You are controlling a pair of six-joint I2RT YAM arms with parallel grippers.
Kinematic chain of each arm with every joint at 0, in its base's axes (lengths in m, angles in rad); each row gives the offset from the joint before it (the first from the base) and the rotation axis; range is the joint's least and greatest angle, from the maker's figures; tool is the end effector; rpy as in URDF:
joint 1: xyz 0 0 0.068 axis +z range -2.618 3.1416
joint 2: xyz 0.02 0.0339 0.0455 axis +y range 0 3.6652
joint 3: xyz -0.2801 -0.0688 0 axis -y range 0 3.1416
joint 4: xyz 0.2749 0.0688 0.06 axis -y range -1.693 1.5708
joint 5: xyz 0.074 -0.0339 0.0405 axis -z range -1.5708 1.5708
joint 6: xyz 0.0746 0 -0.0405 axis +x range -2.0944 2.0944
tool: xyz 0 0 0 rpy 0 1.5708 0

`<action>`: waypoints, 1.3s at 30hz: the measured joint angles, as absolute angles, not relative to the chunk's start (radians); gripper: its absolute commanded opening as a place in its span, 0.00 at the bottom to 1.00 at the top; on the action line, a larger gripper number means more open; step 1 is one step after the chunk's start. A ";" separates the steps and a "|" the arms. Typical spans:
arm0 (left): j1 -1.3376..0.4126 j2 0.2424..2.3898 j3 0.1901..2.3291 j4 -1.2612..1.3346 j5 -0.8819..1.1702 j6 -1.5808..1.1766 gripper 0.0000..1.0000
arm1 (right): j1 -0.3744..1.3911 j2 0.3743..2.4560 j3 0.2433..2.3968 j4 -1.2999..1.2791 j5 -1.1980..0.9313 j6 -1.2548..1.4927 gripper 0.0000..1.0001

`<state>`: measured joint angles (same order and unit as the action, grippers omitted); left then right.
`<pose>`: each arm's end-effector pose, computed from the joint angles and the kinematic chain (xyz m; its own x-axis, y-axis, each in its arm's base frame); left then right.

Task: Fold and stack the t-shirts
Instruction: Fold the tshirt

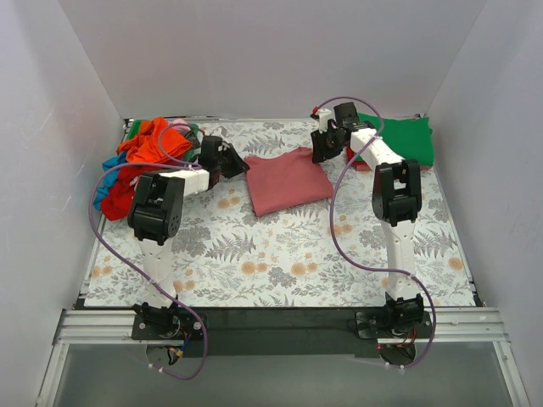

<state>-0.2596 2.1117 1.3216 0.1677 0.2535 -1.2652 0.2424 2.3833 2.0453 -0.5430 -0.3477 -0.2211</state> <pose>0.4969 -0.1513 0.1153 -0.5943 -0.7973 -0.1050 -0.4033 0.4085 -0.8188 0.5708 0.1673 0.1604 -0.6349 -0.3694 -0.6785 -0.5898 0.7991 0.1169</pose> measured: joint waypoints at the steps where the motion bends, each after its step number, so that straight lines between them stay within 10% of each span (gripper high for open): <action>1: -0.257 2.112 1.312 0.189 0.260 -1.271 0.00 | 0.242 2.383 2.045 -0.543 -0.354 -0.218 0.39; 9: -0.241 2.112 1.247 0.325 0.306 -1.312 0.00 | 0.233 2.384 2.045 -0.541 -0.416 -0.191 0.01; 30: -0.237 2.111 1.144 0.584 0.247 -1.367 0.00 | 0.165 2.383 2.005 -0.522 -0.434 -0.163 0.01; 33: -0.237 2.111 1.151 0.590 0.249 -1.361 0.23 | 0.165 2.383 1.993 -0.522 -0.438 -0.166 0.41; 39: -0.234 2.101 1.187 0.575 0.243 -1.325 0.47 | 0.163 2.348 1.924 -0.526 -0.439 -0.194 0.67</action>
<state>-0.2337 2.1014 1.1873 0.5755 0.2428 -1.3251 0.1635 2.3482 1.9240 -0.5259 -0.4385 -0.1944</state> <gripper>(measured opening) 0.434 0.595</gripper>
